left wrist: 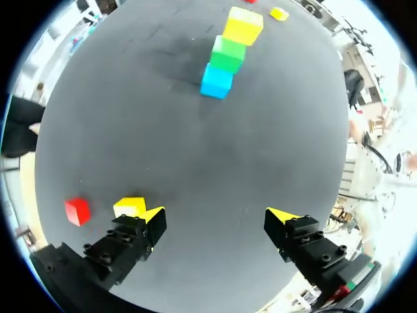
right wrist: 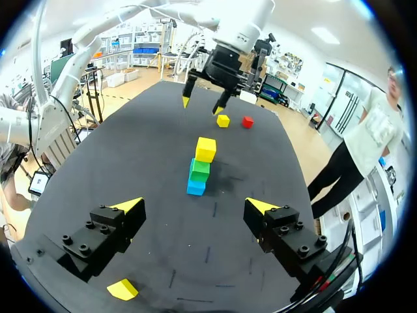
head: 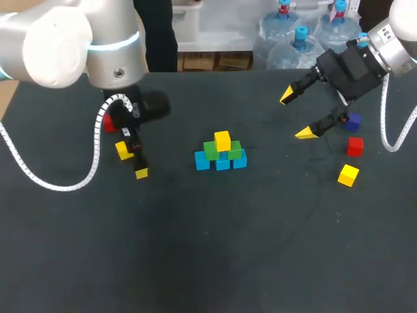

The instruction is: Place the blue cubes, place green cubes on the blue cubes, place the yellow cubes on the green cubes, then place the red cubes on the yellow cubes, and place purple cube on the red cubes.

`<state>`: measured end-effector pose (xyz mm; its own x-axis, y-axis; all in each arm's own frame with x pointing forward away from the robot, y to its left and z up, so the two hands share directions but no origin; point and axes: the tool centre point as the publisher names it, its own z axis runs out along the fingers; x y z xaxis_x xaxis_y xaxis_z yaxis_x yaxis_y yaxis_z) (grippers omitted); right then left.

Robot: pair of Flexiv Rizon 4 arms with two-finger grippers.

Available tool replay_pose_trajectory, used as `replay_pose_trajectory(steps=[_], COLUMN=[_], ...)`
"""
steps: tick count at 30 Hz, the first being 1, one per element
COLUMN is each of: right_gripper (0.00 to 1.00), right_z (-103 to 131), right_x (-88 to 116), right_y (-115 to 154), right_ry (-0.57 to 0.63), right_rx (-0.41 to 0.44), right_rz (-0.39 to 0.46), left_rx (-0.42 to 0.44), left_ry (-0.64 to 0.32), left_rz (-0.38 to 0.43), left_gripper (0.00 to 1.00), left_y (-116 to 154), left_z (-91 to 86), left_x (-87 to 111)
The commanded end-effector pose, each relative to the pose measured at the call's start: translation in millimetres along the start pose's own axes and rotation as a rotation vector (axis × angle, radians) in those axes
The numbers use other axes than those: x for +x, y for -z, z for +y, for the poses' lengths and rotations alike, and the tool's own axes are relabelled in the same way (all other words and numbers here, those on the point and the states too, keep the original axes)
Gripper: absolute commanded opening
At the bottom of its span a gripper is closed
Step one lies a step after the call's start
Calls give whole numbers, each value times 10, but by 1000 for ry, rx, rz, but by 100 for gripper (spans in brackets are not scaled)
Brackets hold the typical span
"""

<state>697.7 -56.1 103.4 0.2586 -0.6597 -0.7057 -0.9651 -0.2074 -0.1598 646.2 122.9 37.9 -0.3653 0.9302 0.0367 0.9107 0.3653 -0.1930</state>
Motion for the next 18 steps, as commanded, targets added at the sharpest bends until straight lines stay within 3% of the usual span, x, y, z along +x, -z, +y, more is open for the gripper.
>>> replay_pose_trajectory(steps=[1,5,11,16,18], right_gripper=[100,100,100,100,100], right_z=[1,1,1,1,1], right_x=[2,2,2,2,2], right_y=[-3,-3,-3,-3,-3], right_ry=[1,1,1,1,1], right_rx=[1,1,1,1,1], right_rz=[-1,-1,-1,-1,-1], left_rx=[-4,-17,-7,25,32], left_ry=[35,123,304,455,496], left_rz=[-10,50,76,70,32], left_gripper=[100,100,100,100,100], left_y=[-20,-18,4,19,14], left_z=[77,163,183,113,57], left_x=[88,119,223,243,241])
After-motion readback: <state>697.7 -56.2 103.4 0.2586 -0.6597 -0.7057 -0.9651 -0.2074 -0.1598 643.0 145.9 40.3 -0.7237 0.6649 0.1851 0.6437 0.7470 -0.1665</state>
